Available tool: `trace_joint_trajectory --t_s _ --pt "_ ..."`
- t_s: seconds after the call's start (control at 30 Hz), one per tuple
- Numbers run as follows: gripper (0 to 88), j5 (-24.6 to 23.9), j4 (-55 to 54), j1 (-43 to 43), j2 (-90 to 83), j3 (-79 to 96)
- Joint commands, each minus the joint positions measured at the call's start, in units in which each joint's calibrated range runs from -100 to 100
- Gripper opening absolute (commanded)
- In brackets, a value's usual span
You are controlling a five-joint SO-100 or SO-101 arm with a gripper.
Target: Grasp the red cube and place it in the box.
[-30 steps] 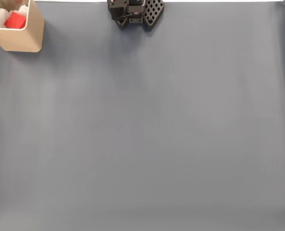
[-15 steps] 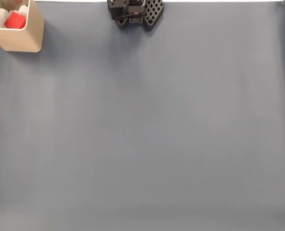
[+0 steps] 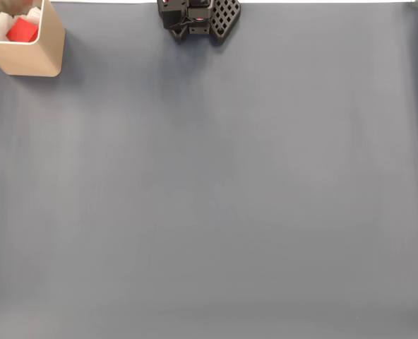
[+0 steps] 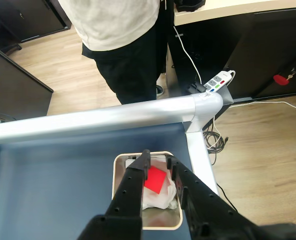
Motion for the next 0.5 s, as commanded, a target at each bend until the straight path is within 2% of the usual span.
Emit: trace_joint_trajectory --t_s 0.0,0.47 --pt "0.6 0.39 -0.55 0.23 -1.1 -1.1" --pt "0.0 0.63 5.35 -4.81 1.33 -9.77"
